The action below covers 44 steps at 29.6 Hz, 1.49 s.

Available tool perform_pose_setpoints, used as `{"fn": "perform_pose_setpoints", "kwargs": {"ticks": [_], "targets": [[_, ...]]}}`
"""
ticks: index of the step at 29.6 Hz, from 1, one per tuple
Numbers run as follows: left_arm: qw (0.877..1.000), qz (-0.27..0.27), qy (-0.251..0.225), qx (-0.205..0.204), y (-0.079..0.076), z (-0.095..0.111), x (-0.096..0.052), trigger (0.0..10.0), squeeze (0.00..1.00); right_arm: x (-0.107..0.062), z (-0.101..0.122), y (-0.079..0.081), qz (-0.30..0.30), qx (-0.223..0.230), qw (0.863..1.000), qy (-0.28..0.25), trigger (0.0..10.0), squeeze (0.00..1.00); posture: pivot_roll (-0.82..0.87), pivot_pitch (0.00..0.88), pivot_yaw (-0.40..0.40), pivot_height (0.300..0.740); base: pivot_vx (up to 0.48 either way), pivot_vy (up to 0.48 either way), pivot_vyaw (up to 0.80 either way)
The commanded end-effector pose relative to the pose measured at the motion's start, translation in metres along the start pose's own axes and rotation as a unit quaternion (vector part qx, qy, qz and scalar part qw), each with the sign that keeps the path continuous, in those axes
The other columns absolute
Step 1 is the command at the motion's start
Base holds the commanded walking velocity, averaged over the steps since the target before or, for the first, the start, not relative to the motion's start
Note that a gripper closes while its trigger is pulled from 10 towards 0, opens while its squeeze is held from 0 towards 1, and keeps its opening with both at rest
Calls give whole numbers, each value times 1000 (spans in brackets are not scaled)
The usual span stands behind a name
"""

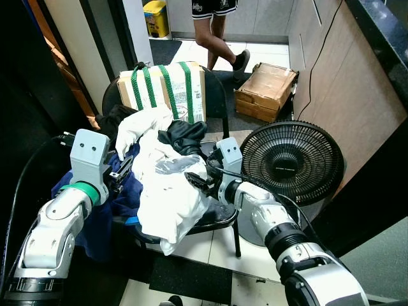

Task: Clothes washing

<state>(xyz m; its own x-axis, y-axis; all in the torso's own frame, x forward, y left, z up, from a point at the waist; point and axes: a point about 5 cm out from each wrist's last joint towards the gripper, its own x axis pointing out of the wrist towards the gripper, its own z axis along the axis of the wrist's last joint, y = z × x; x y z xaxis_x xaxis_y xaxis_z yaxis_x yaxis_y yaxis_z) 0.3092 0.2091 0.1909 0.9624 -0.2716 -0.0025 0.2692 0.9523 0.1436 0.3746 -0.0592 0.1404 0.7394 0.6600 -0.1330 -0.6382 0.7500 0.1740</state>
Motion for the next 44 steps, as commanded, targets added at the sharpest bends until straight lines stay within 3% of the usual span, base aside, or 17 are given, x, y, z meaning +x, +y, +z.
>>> {"fn": "perform_pose_setpoints", "kwargs": {"ticks": [1, 7, 16, 20, 24, 25, 26, 27, 28, 30, 31, 33, 34, 35, 39, 42, 44], "targets": [[1000, -24, 1, -3, -6, -3, -3, 10000, 0, -3, -6, -1, -2, 11, 1000, 3, 0, 0, 94, 148, 122, 740, 0, 0, 0], [998, -68, 4, -9, -17, -7, -5, 10000, 0, -5, -7, -1, 1, 18, 1000, -4, 0, 0, 91, 141, 116, 740, 0, 0, 0], [999, -24, 9, -26, -15, -15, -1, 10000, 0, -8, 10, -8, -26, 69, 995, -67, 0, 0, 76, 121, 92, 740, 0, 0, 0], [999, 1, -3, -36, -12, -14, 3, 10000, 0, -19, 48, -30, -68, 75, 985, -141, 0, 0, 63, 80, 69, 740, 0, 0, 0], [999, 11, -6, -39, -11, -14, 4, 10000, 0, -23, 58, -37, -83, 68, 982, -157, 0, 0, 61, 76, 64, 740, 0, 0, 0], [999, 20, -12, -38, -9, -12, 6, 10000, 0, -32, 89, -50, -115, 39, 972, -202, 0, 0, 61, 64, 56, 740, 0, 0, 0], [999, 20, -12, -38, -9, -12, 6, 10000, 0, -32, 89, -50, -115, 39, 972, -202, 0, 0, 61, 64, 56, 740, 0, 0, 0], [999, 30, -18, -40, -6, -9, 8, 10000, 0, -48, 132, -65, -153, 10, 951, -267, 0, 0, 54, 50, 48, 740, 0, 0, 0], [998, 47, -26, -38, -2, -6, 11, 10000, 0, -82, 201, -78, -188, -13, 905, -381, 0, 0, 53, 46, 42, 740, 0, 0, 0], [998, 47, -26, -38, -2, -6, 11, 10000, 0, -82, 201, -78, -188, -13, 905, -381, 0, 0, 53, 46, 42, 740, 0, 0, 0], [997, 62, -34, -40, 3, -3, 12, 10000, 0, -125, 264, -80, -202, -26, 847, -491, 0, 0, 46, 38, 34, 740, 0, 0, 0], [997, 62, -34, -40, 3, -3, 12, 10000, 0, -125, 264, -80, -202, -26, 847, -491, 0, 0, 46, 38, 34, 740, 0, 0, 0], [996, 71, -40, -42, 4, -2, 13, 10000, 0, -168, 311, -74, -198, -45, 794, -573, 0, 0, 40, 27, 21, 740, 0, 0, 0], [995, 74, -44, -44, 3, -3, 14, 10000, 0, -190, 332, -67, -187, -64, 770, -606, 0, 0, 37, 20, 15, 740, 0, 0, 0], [995, 70, -47, -49, -6, -5, 15, 10000, 0, -177, 318, -66, -175, -85, 791, -580, 0, 0, 38, 10, 7, 740, 0, 0, 0], [995, 62, -51, -55, -14, -5, 16, 10000, 0, -138, 267, -74, -178, -52, 836, -517, 0, 0, 47, 5, 5, 740, 0, 0, 0], [996, 57, -52, -55, -16, -6, 16, 10000, 0, -124, 242, -80, -189, -26, 849, -492, 0, 0, 49, 6, 5, 740, 0, 0, 0]]}}
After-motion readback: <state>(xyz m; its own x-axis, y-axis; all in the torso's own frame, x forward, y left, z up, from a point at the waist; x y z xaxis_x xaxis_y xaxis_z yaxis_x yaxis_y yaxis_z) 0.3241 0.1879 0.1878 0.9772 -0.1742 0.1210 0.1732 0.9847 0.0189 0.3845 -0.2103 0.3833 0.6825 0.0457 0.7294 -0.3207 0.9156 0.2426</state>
